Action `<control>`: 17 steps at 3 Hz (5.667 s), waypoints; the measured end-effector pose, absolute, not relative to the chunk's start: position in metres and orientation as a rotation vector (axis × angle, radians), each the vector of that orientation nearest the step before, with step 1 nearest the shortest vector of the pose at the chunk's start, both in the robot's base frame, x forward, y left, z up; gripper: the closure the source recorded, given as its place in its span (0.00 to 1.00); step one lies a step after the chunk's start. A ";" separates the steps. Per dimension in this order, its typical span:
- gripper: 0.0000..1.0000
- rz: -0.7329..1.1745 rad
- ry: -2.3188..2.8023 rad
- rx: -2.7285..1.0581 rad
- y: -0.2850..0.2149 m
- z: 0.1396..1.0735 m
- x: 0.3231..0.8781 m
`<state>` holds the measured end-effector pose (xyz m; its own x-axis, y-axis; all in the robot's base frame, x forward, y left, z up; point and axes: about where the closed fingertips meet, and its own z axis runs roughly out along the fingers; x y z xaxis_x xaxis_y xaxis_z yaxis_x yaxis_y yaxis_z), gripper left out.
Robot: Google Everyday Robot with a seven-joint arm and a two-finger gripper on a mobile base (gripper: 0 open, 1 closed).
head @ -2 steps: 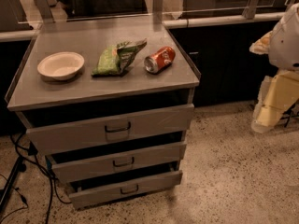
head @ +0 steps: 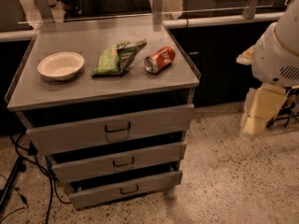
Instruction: Open bottom drawer
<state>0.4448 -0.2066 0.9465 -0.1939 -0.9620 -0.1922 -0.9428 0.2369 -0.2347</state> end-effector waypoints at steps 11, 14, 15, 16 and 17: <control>0.00 0.628 2.278 -1.828 -0.005 0.636 0.341; 0.00 0.562 2.434 -1.740 0.001 0.542 0.357; 0.00 0.579 2.477 -1.693 -0.001 0.503 0.378; 0.00 0.580 2.477 -1.693 -0.001 0.503 0.378; 0.00 0.629 2.469 -1.675 0.000 0.479 0.383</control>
Offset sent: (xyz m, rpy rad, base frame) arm 0.0038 0.0171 -0.0263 0.0162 0.0276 0.0414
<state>0.3827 0.0004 0.4794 -0.3934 -0.8687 -0.3009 -0.9068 0.3128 0.2827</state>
